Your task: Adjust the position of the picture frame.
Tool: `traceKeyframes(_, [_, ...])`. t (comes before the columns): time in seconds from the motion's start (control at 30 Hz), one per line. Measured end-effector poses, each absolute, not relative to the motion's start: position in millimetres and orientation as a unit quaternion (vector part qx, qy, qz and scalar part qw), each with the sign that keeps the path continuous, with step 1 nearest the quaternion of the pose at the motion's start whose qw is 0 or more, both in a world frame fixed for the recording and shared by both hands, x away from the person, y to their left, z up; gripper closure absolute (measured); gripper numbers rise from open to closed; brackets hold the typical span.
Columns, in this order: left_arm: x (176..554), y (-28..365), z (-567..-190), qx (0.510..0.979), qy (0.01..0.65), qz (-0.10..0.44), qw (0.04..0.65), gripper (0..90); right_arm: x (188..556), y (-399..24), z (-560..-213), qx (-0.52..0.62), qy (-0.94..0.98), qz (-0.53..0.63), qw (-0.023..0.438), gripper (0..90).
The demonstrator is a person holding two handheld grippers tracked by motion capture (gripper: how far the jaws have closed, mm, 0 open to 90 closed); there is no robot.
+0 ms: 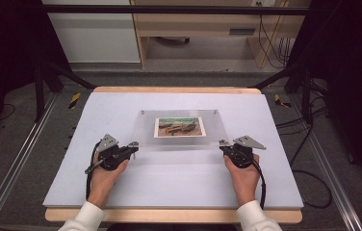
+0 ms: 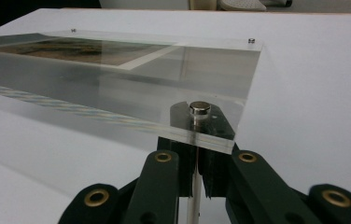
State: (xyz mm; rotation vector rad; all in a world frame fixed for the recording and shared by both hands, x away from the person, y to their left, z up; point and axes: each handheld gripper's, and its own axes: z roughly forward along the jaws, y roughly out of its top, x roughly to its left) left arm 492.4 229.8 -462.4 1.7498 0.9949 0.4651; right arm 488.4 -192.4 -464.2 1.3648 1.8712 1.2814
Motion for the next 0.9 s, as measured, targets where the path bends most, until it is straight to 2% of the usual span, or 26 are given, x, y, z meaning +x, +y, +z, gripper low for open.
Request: traceKeyframes(0.9, [499.4, 230.2, -475.6, 0.743, 0.429, 0.187, 0.478, 84.2, 488.8, -185.5, -477.4, 0.496, 0.707, 0.443, 0.239, 84.5])
